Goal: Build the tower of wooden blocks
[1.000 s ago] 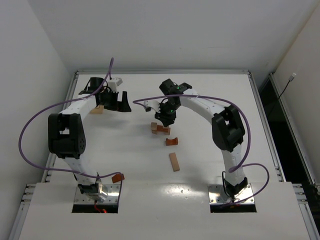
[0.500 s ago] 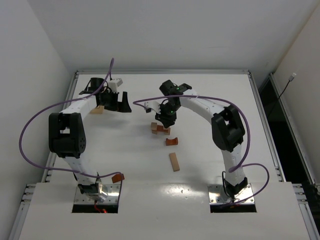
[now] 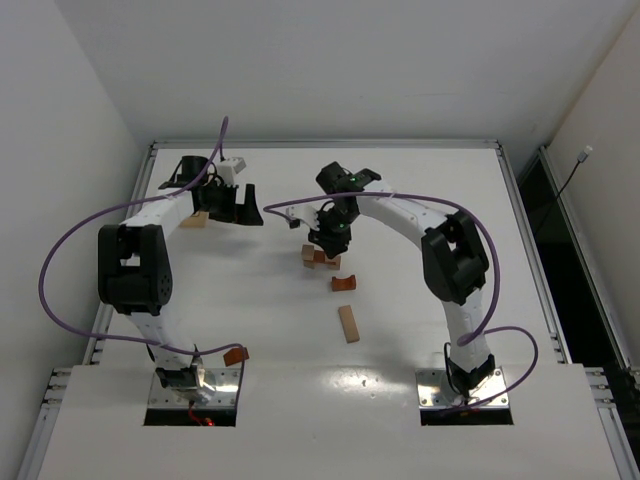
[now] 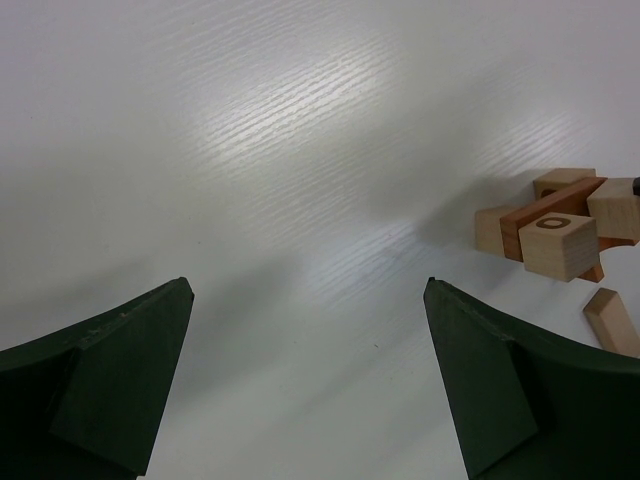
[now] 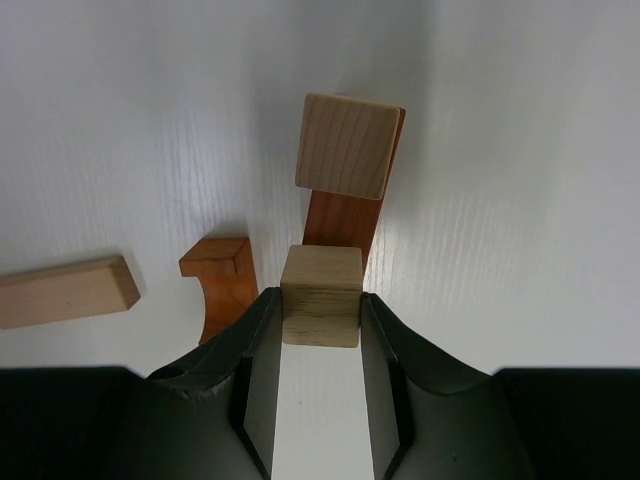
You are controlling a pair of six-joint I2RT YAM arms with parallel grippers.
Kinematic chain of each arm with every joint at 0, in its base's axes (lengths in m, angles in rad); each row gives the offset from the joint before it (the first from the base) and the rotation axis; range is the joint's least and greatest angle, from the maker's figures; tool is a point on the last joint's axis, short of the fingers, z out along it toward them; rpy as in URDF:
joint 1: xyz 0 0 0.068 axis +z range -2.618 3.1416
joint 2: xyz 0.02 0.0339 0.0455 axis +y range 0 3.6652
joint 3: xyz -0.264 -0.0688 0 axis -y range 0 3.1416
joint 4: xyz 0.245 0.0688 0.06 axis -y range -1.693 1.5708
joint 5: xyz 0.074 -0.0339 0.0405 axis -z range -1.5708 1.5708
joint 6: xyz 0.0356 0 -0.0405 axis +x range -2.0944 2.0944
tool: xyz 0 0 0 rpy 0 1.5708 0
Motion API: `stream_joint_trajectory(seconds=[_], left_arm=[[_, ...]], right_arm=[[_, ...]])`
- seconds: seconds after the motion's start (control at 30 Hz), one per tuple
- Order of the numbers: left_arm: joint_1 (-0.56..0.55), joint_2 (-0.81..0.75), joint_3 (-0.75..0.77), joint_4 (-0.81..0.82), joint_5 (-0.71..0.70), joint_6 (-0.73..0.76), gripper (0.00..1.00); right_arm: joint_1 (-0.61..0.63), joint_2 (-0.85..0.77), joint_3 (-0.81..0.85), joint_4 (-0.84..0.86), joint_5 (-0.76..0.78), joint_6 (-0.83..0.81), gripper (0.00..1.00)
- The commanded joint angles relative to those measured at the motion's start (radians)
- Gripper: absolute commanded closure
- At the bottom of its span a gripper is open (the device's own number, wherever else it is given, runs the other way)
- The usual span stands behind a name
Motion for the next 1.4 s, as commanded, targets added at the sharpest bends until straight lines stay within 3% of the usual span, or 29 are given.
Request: stream_joint_trajectory(seconds=[0.0, 0.17, 0.63, 0.8, 1.07, 1.27, 1.37], left_arm=[[0.014, 0.001, 0.011, 0.008, 0.027, 0.007, 0.0], [0.014, 0.001, 0.011, 0.008, 0.027, 0.007, 0.0], [0.014, 0.001, 0.011, 0.008, 0.027, 0.007, 0.0], [0.014, 0.001, 0.011, 0.008, 0.027, 0.007, 0.0], [0.014, 0.001, 0.011, 0.008, 0.036, 0.007, 0.0], [0.014, -0.086, -0.041, 0.072, -0.034, 0.007, 0.0], [0.004, -0.123, -0.05, 0.072, -0.077, 0.018, 0.0]], right_arm=[[0.009, -0.003, 0.002, -0.003, -0.022, 0.017, 0.88], [0.009, -0.003, 0.002, -0.003, -0.013, 0.026, 0.79], [0.009, 0.007, 0.002, 0.015, 0.005, 0.035, 0.72], [0.009, 0.007, 0.002, 0.015, 0.005, 0.035, 0.58], [0.009, -0.003, -0.008, 0.034, 0.015, 0.054, 0.45], [0.009, -0.117, -0.056, 0.023, 0.015, 0.063, 0.33], [0.009, -0.234, -0.146, 0.035, 0.015, 0.074, 0.33]])
